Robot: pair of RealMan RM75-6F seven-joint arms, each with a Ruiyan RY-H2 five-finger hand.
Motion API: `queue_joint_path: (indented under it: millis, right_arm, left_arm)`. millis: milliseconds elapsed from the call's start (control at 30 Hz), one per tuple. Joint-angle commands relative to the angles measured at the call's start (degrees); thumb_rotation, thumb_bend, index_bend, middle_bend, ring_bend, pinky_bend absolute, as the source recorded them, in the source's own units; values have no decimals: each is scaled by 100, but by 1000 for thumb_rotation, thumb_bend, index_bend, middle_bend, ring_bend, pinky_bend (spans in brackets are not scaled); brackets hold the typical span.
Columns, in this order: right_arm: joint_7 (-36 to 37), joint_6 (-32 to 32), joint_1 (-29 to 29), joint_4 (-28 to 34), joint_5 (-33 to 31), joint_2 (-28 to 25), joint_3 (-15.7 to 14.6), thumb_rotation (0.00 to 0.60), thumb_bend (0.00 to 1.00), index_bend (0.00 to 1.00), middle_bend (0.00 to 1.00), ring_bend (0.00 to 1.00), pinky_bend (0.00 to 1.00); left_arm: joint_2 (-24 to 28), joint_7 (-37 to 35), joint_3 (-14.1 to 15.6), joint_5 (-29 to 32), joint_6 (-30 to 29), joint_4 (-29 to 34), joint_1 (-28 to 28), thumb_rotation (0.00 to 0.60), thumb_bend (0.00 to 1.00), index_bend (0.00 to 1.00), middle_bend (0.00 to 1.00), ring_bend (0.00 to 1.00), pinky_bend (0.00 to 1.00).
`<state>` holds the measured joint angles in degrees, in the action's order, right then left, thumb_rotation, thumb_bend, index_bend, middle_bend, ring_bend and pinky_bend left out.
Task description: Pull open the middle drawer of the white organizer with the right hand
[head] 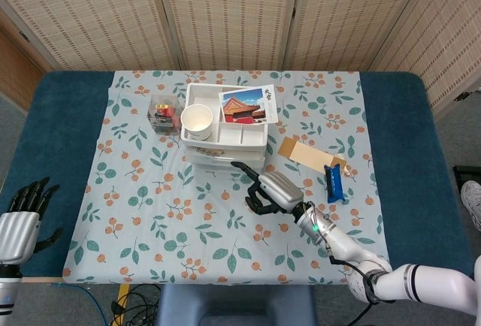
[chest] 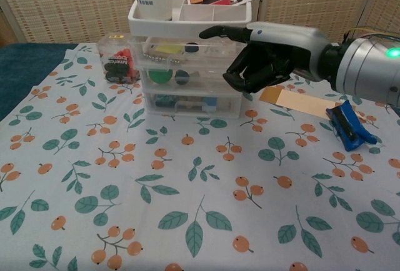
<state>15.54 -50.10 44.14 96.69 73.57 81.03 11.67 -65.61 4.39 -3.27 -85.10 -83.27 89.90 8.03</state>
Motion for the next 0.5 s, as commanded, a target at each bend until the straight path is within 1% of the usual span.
queue_joint_path:
  millis: [33,233,500]
  right_arm:
    - [-366,4,3,73,-425,-84,103,600,571,0,802,972,1000]
    - [-545,133,66,-25,-705,-41,135,600,571,0,802,972,1000]
    - [-699,366,175,-119,-921,-25,144,600,571,0,802,972,1000]
  left_arm:
    - [-5,6,1,2,11,-3,7,600,220,133,62,59,94]
    - [-15,23,13,12,28,-4,8,600,219,133,62,59,94]
    - [-15,28,21,25,22,-6,-3,600,220,133,62,59,94]
